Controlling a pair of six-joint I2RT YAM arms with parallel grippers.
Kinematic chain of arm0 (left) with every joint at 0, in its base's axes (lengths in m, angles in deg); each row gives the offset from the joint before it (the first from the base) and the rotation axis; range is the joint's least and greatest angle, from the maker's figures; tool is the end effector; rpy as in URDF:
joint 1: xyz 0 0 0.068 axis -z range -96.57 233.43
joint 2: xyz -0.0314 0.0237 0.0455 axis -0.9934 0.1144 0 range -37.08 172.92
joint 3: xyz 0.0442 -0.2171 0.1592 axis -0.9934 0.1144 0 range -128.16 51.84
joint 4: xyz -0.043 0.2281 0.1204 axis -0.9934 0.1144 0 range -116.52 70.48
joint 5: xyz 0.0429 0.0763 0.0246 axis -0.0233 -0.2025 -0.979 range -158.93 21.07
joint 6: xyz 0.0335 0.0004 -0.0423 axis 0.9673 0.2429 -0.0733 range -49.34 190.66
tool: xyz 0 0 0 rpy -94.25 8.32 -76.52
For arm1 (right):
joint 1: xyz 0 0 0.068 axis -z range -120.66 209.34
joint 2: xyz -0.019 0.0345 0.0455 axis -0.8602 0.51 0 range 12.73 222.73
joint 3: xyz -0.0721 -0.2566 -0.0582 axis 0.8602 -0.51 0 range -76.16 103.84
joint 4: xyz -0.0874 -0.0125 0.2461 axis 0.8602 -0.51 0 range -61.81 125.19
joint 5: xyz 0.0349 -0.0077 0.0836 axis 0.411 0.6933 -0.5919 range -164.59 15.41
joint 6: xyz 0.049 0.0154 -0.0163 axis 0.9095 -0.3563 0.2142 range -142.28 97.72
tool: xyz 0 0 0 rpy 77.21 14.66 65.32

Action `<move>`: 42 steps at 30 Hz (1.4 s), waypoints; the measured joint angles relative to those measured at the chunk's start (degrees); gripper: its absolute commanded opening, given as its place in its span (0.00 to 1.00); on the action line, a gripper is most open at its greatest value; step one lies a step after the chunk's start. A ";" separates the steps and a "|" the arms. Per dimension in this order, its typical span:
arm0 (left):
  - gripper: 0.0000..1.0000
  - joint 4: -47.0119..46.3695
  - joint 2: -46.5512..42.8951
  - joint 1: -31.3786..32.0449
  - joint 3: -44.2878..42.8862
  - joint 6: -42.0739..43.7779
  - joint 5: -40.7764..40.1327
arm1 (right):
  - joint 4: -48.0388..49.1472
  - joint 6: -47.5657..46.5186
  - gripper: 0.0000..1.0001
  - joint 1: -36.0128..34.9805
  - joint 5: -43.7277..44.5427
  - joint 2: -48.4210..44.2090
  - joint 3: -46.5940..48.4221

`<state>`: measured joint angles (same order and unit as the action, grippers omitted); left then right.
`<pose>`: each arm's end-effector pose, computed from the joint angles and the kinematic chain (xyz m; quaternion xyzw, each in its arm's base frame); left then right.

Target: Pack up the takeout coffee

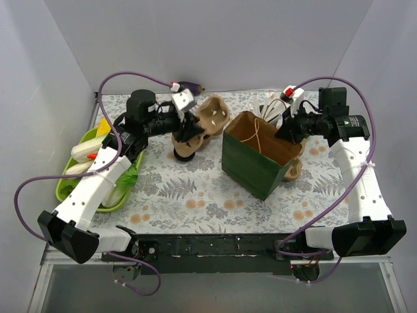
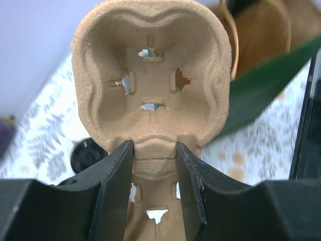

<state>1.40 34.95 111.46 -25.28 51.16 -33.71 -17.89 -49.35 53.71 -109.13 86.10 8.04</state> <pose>0.2307 -0.1460 0.4061 0.2259 0.7794 -0.4431 0.3810 0.2470 0.0446 0.4021 -0.3611 0.8041 0.1948 0.4303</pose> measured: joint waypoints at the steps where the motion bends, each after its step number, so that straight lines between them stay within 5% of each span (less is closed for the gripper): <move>1: 0.00 -1.97 0.94 -0.11 -1.95 -1.84 0.31 | -0.02 -0.15 0.01 -0.17 -0.22 0.17 0.42; 9: 0.00 -19.56 3.08 -0.59 -5.57 -13.75 3.67 | -1.53 -1.64 0.01 -5.84 -1.22 1.16 0.79; 26: 0.00 -66.34 9.33 0.42 6.73 -41.94 4.33 | -2.23 -1.53 0.01 -11.69 -2.93 2.67 0.11; 40: 0.00 -77.70 11.87 4.17 12.57 -51.49 1.01 | -1.88 1.05 0.01 -11.69 -2.95 5.66 1.68; 42: 0.00 -77.72 11.87 4.57 13.73 -51.41 1.44 | -1.90 1.57 0.09 -11.69 -2.91 6.34 1.99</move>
<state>-76.32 46.81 116.03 -11.56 -0.25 -32.26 -19.79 -47.78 42.02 -112.04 92.44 10.03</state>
